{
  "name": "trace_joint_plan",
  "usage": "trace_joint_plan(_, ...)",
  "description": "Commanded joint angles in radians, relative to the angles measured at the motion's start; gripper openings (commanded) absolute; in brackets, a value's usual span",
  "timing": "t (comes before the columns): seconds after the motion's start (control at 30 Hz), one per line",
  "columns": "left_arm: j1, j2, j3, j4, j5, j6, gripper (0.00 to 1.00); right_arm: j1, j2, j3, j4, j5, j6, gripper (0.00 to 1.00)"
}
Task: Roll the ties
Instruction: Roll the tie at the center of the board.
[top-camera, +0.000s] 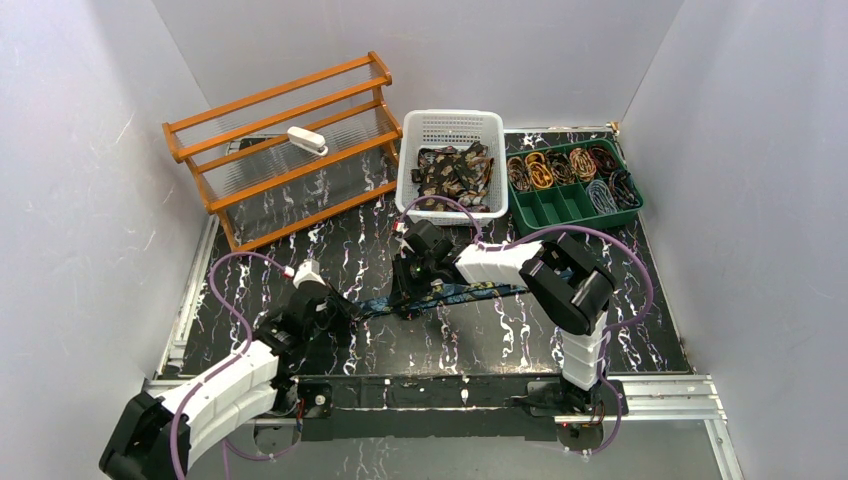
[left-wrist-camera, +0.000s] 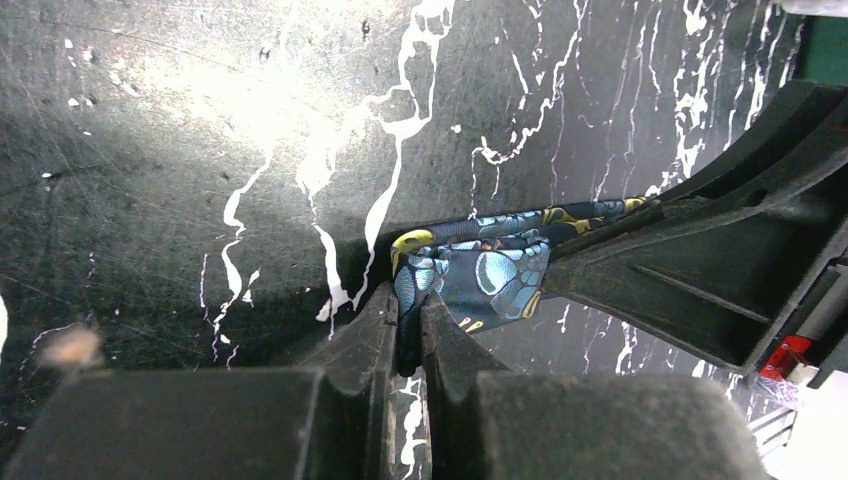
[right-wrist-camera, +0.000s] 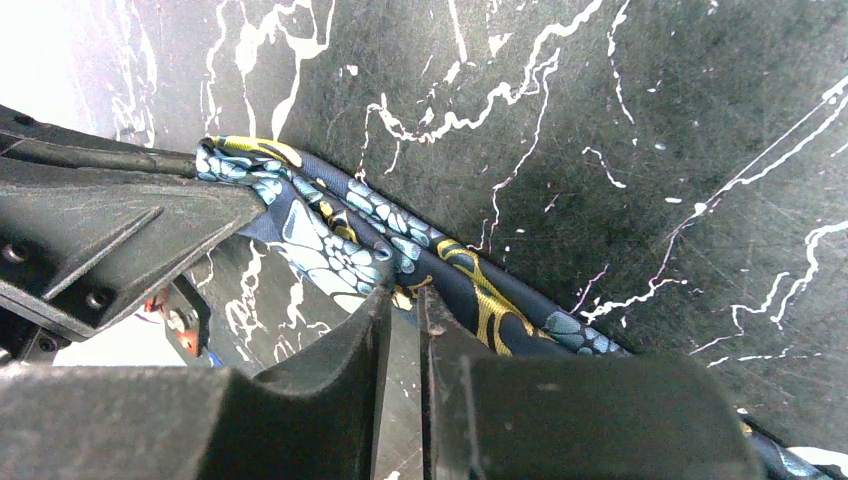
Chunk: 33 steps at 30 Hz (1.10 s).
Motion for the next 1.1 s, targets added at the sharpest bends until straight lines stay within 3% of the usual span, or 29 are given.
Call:
trace_joint_plan(0.0, 0.005, 0.02, 0.057, -0.097, -0.054, 0.047, 0.0, -0.001, 0.01, 0.028, -0.066, 0.035, 0.001, 0.25)
trace_joint_plan(0.2, 0.005, 0.012, 0.083, -0.13, -0.068, 0.052, 0.0, 0.0, -0.058, 0.03, -0.022, -0.06, 0.01, 0.29)
trace_joint_plan(0.57, 0.005, 0.0, 0.169, -0.275, -0.151, 0.039, 0.0, 0.015, -0.111, 0.022, -0.001, -0.017, -0.021, 0.27)
trace_joint_plan(0.83, 0.005, 0.006, 0.207, -0.348, -0.186, 0.031, 0.0, 0.008, -0.107, 0.048, -0.189, 0.343, -0.096, 0.29)
trace_joint_plan(1.07, 0.005, -0.007, 0.21, -0.362, -0.196, 0.023, 0.0, 0.003, -0.061, 0.032, -0.225, 0.341, -0.126, 0.31)
